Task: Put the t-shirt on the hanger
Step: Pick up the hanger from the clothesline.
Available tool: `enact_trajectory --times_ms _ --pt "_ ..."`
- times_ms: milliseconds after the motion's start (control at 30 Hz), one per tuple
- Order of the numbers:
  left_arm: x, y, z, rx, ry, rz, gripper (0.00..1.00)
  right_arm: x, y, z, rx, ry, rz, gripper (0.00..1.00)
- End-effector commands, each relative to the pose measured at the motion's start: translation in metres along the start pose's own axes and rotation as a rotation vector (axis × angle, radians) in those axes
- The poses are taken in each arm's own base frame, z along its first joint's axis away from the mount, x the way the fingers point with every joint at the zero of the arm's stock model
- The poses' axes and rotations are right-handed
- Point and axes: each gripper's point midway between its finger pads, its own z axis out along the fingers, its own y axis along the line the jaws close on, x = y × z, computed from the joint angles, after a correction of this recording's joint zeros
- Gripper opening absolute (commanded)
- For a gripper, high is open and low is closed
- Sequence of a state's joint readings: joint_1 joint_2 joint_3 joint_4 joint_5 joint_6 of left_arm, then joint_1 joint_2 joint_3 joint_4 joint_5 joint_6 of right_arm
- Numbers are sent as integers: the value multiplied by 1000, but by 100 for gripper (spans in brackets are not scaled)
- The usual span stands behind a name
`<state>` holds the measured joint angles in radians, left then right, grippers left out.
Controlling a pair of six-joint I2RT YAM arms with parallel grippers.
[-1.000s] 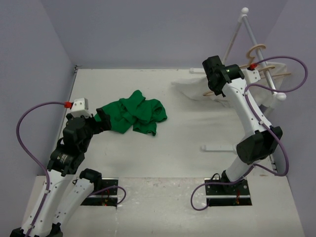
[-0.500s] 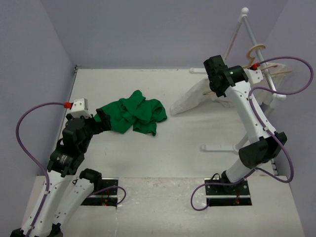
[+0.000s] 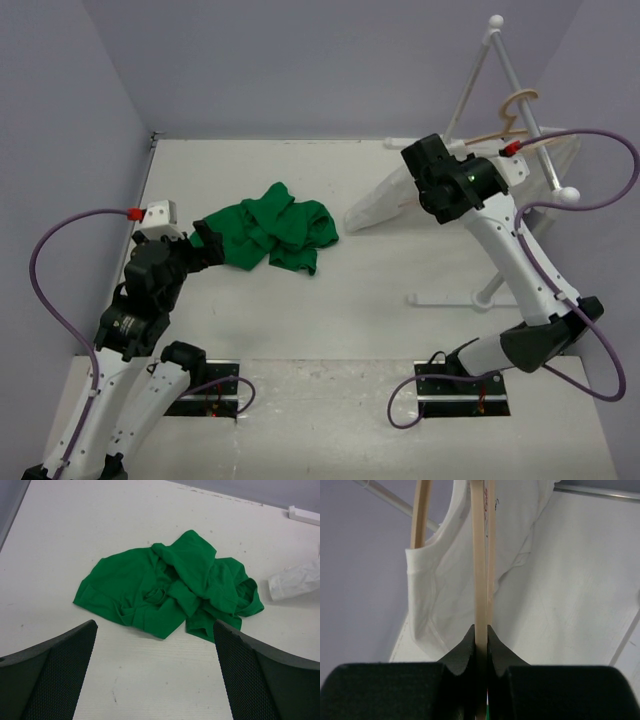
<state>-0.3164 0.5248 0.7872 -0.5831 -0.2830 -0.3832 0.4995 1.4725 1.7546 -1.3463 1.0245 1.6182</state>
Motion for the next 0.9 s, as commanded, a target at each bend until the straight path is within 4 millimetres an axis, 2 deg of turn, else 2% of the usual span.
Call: enact_trajectory --times_ms 0,167,500,633,733,800,867 --pt "-7 -5 3 21 -38 -3 100 -6 -50 -8 61 -40 -85 0" --pt "-5 -4 5 10 -27 0 100 18 -71 -16 40 4 -137 0" --pt "2 0 15 -28 19 13 100 75 -100 -60 -189 75 -479 0" --pt "8 -1 22 -43 64 27 100 99 -108 -94 -331 148 -649 0" --pt "14 0 28 -71 115 15 100 110 -112 -116 -424 186 -733 0" --pt "23 -9 33 -54 184 -11 100 117 -113 -131 -498 188 -819 0" --pt "37 -23 39 -1 248 -50 100 125 -110 -156 -611 188 -906 0"
